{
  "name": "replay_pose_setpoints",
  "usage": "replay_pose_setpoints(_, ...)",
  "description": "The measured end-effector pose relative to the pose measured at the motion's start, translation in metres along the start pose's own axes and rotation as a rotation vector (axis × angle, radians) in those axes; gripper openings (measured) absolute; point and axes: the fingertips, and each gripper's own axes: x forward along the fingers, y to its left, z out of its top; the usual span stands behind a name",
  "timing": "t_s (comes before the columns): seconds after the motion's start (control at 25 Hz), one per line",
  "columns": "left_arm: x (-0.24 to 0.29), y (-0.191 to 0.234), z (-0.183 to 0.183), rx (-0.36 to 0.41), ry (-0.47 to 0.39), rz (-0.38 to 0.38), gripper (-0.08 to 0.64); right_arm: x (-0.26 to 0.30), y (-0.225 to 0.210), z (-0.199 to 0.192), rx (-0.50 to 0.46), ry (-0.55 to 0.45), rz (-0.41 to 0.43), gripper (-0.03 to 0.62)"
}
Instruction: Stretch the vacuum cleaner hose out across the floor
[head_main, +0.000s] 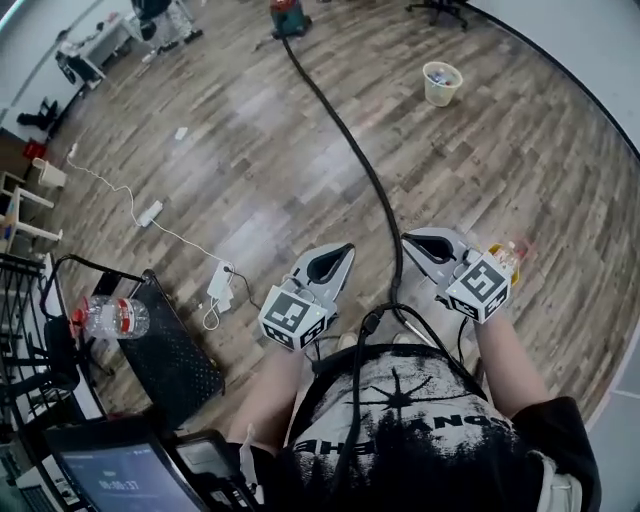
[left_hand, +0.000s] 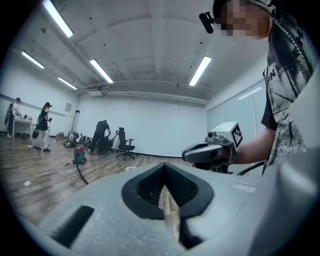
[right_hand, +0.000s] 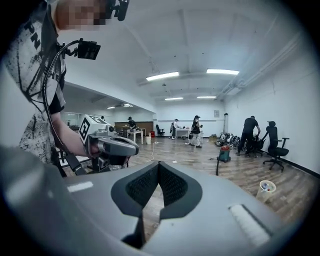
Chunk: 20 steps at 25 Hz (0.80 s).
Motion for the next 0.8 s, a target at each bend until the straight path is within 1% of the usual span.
replay_pose_setpoints(0.12,0.005,-0.015,0.023,0.001,-0.039,0.012,0.000,-0.015,-0.004,0.012,-0.011,-0.029,0.003,0.008)
replay_pose_setpoints(0.28,0.011,-0.036,0.042,0.039,-0.058,0.004,0.000,-0.033,-0.006,0.023,-0.037,-0.056,0.016,0.008)
replay_pose_setpoints(0.48,0.019,-0.054,0.048,0.040,-0.060,0.004,0.000,-0.053,-0.007,0.033,-0.052,-0.096,0.030,0.008)
replay_pose_setpoints(0.8,0.025,-0.073,0.045,0.045,-0.051,-0.009,0.000,-0.065,-0.005,0.020,-0.056,-0.100,0.026,0.007)
